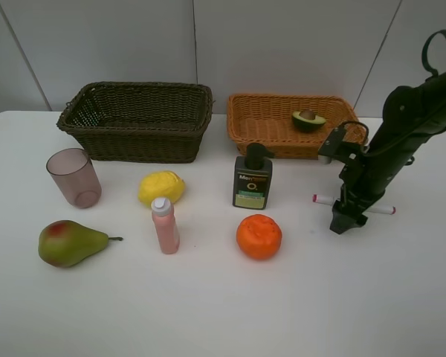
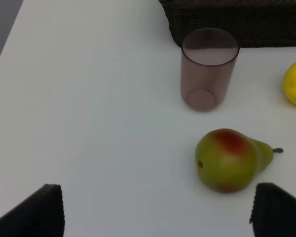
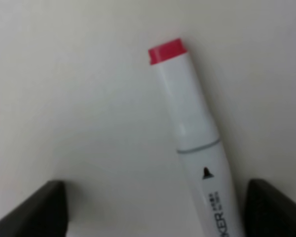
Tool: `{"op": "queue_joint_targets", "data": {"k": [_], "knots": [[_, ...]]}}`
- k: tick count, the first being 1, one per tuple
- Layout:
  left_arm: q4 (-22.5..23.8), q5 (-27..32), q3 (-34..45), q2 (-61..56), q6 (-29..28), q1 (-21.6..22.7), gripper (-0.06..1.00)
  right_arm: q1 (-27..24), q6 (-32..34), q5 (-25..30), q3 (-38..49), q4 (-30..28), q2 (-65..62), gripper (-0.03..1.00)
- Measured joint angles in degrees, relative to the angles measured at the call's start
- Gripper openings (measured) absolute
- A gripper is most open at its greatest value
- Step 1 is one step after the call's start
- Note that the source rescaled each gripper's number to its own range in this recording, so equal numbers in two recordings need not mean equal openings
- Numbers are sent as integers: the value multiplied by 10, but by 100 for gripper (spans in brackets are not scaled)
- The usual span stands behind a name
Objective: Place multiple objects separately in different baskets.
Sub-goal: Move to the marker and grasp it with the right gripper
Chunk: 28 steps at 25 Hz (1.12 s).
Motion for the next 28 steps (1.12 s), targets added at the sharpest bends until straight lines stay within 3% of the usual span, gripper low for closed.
{"op": "queue_joint_targets", "data": {"k": [8, 28], "knots": [[0, 0, 0, 0, 0, 0, 100, 0, 0, 6, 0, -13, 0, 2], [0, 0, 0, 0, 0, 0, 100, 0, 0, 10, 0, -13, 0, 0]]}}
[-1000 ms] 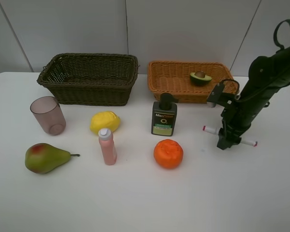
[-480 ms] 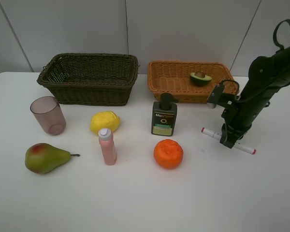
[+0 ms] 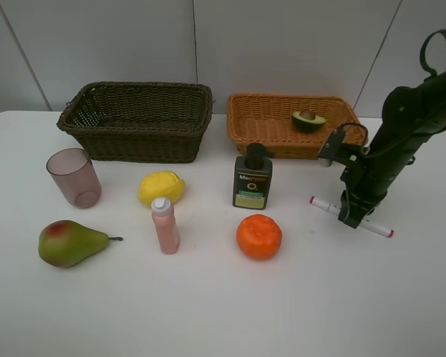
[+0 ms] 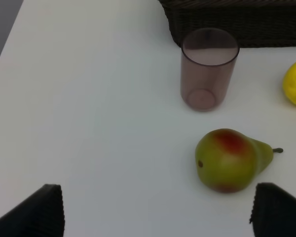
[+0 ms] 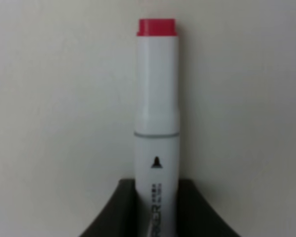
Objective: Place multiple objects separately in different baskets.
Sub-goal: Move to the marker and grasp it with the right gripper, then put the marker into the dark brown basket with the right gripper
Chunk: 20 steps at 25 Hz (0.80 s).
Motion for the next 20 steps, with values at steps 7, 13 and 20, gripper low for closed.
{"op": "queue_joint_targets", "data": {"k": [7, 13, 20], "knots": [[0, 0, 0, 0, 0, 0, 100, 0, 0, 28, 5, -5, -20, 0], [0, 0, 0, 0, 0, 0, 100, 0, 0, 45, 7, -13, -93, 0], [0, 0, 0, 0, 0, 0, 100, 0, 0, 124, -51, -17, -155, 0]]}}
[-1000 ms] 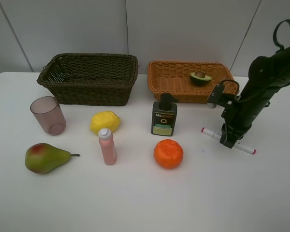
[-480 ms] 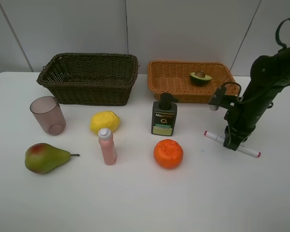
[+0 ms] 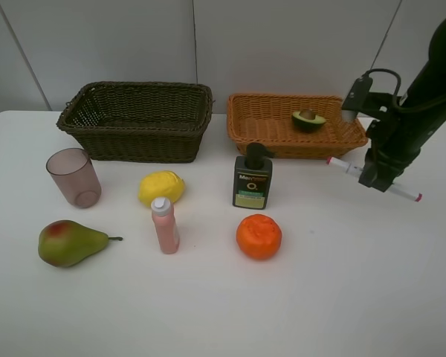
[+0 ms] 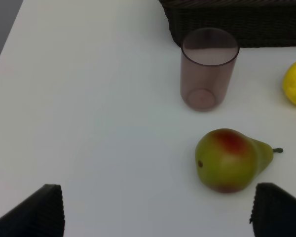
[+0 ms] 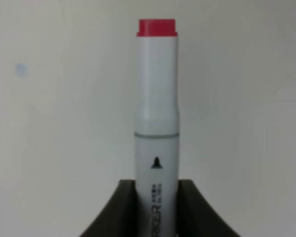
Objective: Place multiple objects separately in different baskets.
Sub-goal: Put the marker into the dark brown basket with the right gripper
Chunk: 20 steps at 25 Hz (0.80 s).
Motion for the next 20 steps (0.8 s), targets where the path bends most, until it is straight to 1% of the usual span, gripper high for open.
{"op": "queue_joint_targets", "data": {"k": [3, 7, 10, 14, 20], "knots": [[0, 0, 0, 0, 0, 0, 100, 0, 0, 47, -57, 11, -6, 0], [0, 0, 0, 0, 0, 0, 100, 2, 0, 76, -134, 21, -8, 0], [0, 0, 0, 0, 0, 0, 100, 18, 0, 78, -187, 21, -8, 0], [0, 0, 0, 0, 0, 0, 100, 61, 0, 77, -262, 22, 5, 0], [0, 0, 0, 0, 0, 0, 100, 138, 0, 43, -363, 24, 60, 0]]}}
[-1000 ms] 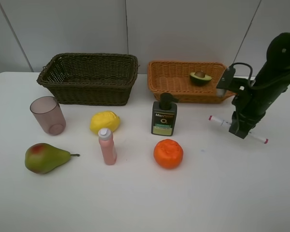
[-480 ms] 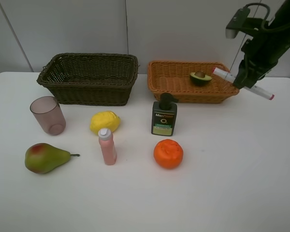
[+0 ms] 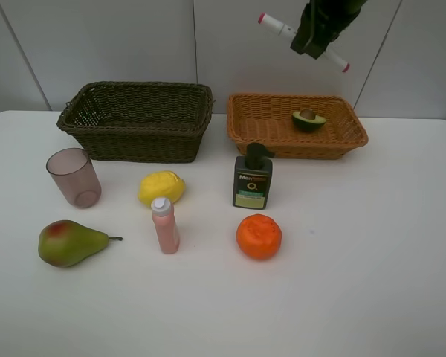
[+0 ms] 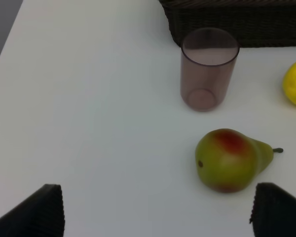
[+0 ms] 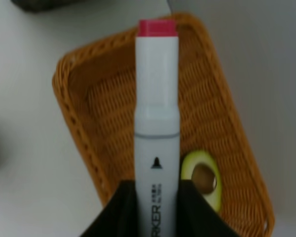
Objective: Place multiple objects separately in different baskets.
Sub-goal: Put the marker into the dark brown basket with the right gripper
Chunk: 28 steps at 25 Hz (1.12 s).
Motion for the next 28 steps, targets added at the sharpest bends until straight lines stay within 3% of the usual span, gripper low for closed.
{"op": "queue_joint_targets", "data": {"k": [6, 19, 28], "knots": [[0, 0, 0, 0, 0, 0, 100, 55, 0, -62, -79, 49, 73, 0], [0, 0, 0, 0, 0, 0, 100, 105, -7, -302, -121, 285, 214, 0], [0, 0, 0, 0, 0, 0, 100, 125, -25, -380, -121, 337, 292, 0]]}}
